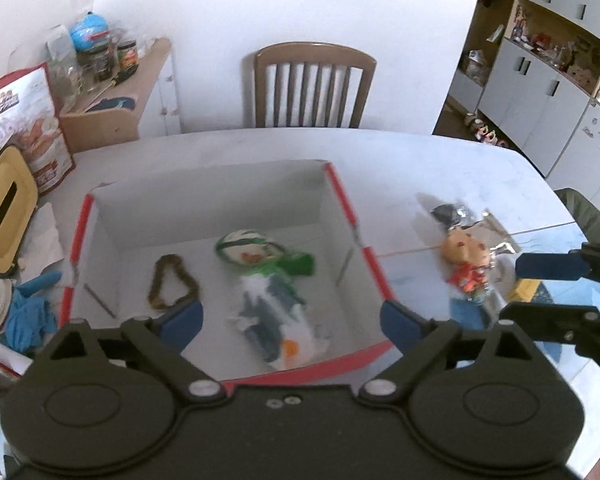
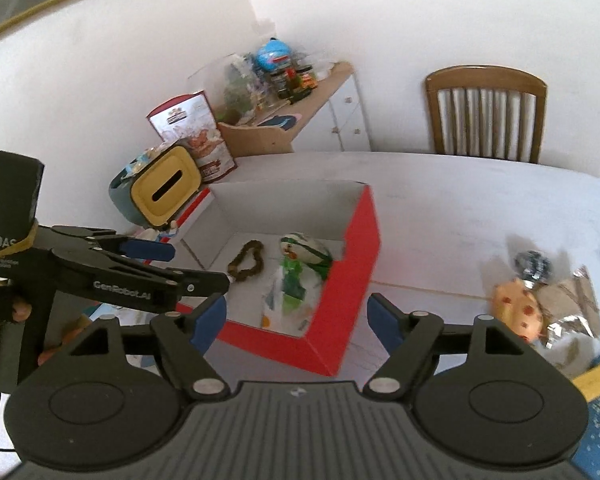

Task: Organize objects
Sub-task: 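Move both grippers back from the box toward the remaining pile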

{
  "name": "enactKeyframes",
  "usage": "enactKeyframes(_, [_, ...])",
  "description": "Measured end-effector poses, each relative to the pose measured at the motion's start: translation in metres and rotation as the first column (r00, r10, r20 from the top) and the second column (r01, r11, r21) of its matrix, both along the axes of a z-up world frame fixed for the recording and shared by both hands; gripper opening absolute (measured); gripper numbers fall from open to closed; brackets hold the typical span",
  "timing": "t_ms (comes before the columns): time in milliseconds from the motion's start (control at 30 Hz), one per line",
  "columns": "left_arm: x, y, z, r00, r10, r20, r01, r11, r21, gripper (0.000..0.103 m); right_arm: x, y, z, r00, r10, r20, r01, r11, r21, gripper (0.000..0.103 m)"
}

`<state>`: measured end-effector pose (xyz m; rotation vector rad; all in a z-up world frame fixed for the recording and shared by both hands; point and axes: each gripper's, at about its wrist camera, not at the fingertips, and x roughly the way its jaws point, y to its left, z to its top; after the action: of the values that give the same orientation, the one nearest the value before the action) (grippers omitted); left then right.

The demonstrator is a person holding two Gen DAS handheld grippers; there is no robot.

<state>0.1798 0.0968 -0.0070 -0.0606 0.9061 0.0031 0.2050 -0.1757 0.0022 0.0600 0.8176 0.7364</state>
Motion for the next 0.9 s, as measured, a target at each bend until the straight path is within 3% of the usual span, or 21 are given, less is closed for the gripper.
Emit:
enactKeyframes(200, [0.000,-0.038,0.002,1.000,-0.021,0.022,0.021,1.000,0.012,0.103,-0.005,-0.042,0.001,1.000,-0.019,0.005,0.019,1.000,0.010,0.077])
enactKeyframes(333, [0.003,-0.064,-0.002,0.999,-0.036,0.023,0.035,0.999,0.019,0.103,-0.011,-0.073,0.004,0.997,-0.052,0.056,0.052,0.999,0.005,0.077])
enactKeyframes(433, [0.006,-0.084,-0.005,0.998,-0.051,0.022,0.050,0.998,0.026,0.103,-0.012,-0.098,0.002,0.992,-0.096,0.083,0.098,0.995,-0.020,0.086])
enactKeyframes(700, [0.014,-0.133,-0.024,0.996,-0.093,0.019,0.091,0.994,0.053,0.103,-0.013,-0.148,-0.020,0.982,-0.129,0.141,0.148,0.980,-0.132,0.087])
enactKeyframes(900, [0.017,-0.168,-0.055,0.993,-0.114,-0.020,0.114,0.993,0.014,0.103,-0.004,-0.181,-0.047,0.983,-0.155,0.101,0.172,0.965,-0.196,0.087])
